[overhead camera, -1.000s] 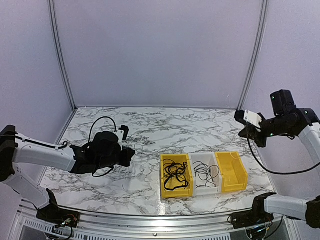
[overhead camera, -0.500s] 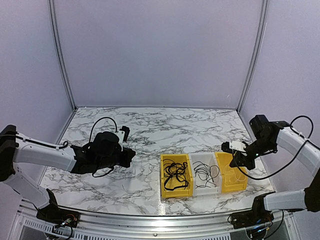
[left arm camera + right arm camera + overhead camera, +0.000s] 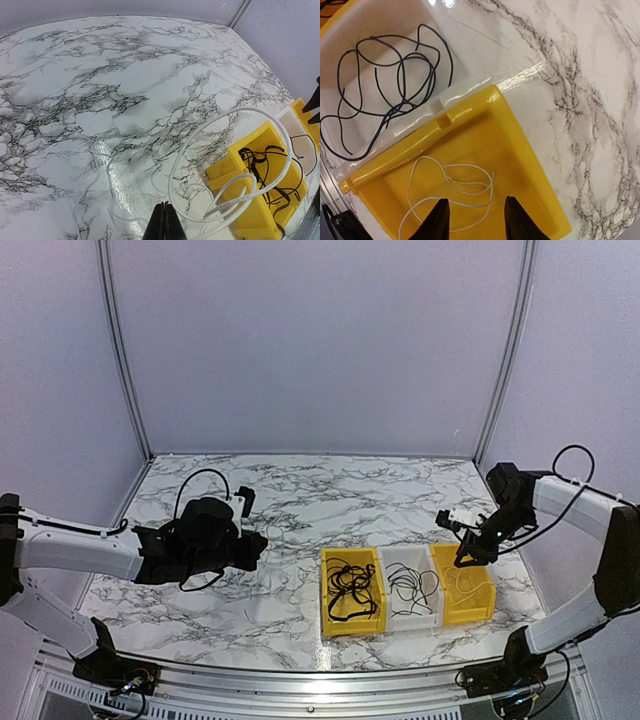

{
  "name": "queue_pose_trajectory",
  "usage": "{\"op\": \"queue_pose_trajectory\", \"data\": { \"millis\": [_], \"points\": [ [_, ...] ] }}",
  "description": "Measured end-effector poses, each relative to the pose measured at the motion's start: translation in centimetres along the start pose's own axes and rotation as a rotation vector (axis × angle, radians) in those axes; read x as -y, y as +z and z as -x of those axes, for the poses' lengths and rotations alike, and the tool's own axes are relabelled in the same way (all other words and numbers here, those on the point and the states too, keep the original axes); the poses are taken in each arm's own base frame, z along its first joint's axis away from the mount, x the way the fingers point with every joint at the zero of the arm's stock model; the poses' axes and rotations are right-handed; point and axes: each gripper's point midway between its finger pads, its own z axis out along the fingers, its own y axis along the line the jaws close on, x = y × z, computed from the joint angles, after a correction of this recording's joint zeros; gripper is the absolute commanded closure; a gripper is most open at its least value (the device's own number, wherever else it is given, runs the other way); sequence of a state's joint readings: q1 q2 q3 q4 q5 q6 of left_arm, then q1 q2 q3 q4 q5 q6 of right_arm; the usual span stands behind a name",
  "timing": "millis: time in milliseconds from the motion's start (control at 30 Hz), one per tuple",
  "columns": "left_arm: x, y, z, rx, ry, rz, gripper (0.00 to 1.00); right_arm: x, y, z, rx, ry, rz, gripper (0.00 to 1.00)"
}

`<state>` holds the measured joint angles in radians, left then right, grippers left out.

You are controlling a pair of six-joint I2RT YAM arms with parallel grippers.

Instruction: Untangle the cables

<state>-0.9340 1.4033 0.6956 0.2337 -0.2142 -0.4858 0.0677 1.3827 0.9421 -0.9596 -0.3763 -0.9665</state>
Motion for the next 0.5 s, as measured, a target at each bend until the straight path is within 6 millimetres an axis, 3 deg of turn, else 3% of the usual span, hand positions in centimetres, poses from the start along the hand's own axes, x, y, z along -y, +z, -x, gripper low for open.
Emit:
{"op": "queue_pose_trajectory", "data": {
  "millis": [200, 300, 400, 500],
  "points": [
    [1.1, -1.7, 1.9, 0.034, 0.012, -0.042, 1.0, 2.5, -4.8, 4.9, 0.103, -0.054, -0.089, 0.53],
    [2.1, -2.6, 2.7, 0.041, 0.024, -0.093, 1.0, 2.5, -6.6, 7.5, 0.155, -0.115, -0.109, 0.53],
    [3.1, -3.3, 3.1, 0.031, 0.034, -0.14, 1.0, 0.2, -6.8, 10.6, 0.212, -0.21, -0.067, 0.52],
    [4.5, -3.8, 3.9, 0.026, 0.044, -0.194, 1.0, -3.5, -6.7, 14.6, 0.292, -0.307, 0.0, 0.48]
  ]
}}
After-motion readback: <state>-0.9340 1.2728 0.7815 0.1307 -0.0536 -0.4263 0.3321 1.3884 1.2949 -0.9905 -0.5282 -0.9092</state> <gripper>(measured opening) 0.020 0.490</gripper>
